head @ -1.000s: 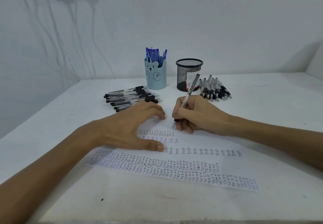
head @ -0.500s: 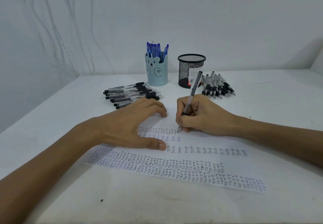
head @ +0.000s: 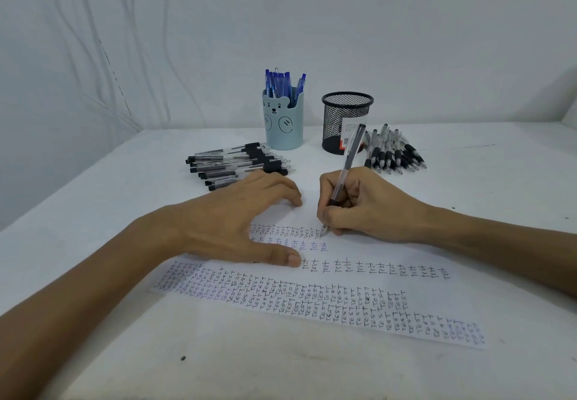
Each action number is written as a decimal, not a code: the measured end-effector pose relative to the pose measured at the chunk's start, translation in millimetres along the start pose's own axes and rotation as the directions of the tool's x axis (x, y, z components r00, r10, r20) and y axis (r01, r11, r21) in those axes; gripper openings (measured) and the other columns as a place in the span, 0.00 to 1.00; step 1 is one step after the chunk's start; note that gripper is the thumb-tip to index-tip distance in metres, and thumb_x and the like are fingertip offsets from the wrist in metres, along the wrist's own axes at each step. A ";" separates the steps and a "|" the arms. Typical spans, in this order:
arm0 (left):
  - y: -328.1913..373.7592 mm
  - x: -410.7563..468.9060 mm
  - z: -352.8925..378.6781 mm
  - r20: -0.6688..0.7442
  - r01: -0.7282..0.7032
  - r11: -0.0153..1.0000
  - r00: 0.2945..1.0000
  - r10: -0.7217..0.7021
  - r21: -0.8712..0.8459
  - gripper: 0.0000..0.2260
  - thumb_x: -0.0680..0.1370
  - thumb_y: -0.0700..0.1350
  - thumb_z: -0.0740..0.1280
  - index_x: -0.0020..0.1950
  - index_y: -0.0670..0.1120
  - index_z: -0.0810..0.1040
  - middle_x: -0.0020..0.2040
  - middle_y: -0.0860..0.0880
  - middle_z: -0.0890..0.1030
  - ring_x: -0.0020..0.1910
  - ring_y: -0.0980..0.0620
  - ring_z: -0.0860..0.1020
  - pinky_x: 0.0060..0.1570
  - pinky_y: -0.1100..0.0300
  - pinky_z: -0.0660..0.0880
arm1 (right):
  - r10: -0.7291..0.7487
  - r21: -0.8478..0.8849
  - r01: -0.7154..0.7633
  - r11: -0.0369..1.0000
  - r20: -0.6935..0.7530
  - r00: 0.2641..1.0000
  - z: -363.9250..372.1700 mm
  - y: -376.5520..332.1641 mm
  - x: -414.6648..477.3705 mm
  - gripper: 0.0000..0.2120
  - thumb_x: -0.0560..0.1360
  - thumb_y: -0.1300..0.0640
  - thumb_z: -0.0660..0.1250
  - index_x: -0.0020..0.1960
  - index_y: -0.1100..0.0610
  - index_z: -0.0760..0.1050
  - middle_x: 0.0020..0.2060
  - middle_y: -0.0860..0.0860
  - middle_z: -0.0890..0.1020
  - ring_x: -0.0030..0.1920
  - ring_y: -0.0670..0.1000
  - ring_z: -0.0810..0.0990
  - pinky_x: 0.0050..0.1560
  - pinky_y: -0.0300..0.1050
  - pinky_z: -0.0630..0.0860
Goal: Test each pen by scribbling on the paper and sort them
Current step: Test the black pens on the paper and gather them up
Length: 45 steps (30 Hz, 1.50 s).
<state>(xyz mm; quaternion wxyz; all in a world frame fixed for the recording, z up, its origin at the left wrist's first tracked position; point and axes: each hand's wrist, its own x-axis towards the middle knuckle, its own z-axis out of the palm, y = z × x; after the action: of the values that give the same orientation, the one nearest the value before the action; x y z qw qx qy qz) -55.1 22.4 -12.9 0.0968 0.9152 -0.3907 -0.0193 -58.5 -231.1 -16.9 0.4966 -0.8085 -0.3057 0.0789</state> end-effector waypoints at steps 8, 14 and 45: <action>0.6 0.0 -0.4 0.005 0.001 1.000 1.000 -0.001 -0.015 0.36 0.71 0.77 0.64 0.73 0.60 0.65 0.71 0.69 0.63 0.73 0.66 0.61 0.75 0.57 0.64 | 0.039 0.009 -0.039 0.999 -0.021 0.999 0.2 0.4 0.6 0.07 0.76 0.69 0.68 0.39 0.63 0.75 0.30 0.60 0.80 0.31 0.53 0.74 0.34 0.48 0.69; -0.7 1.0 -0.2 0.010 0.001 1.000 1.000 -0.001 -0.002 0.35 0.72 0.77 0.64 0.74 0.61 0.65 0.71 0.69 0.63 0.73 0.65 0.61 0.75 0.56 0.64 | 0.044 -0.019 -0.045 0.999 -0.033 0.998 0.6 -0.1 0.8 0.07 0.76 0.68 0.69 0.39 0.63 0.76 0.29 0.57 0.80 0.29 0.52 0.74 0.30 0.42 0.68; -3.8 2.3 1.9 -0.014 -0.016 1.000 1.000 0.016 0.003 0.36 0.72 0.76 0.64 0.75 0.60 0.65 0.72 0.68 0.62 0.74 0.65 0.60 0.76 0.58 0.63 | 0.079 -0.021 -0.081 0.996 -0.092 0.993 1.1 0.1 3.7 0.07 0.75 0.67 0.68 0.40 0.65 0.73 0.28 0.56 0.79 0.25 0.47 0.70 0.26 0.36 0.65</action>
<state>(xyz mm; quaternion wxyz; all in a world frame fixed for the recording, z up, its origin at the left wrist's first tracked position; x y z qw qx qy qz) -51.0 23.0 -15.5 0.0983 0.9124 -0.3972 -0.0116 -55.9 -228.2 -16.9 0.4966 -0.8289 -0.2509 0.0582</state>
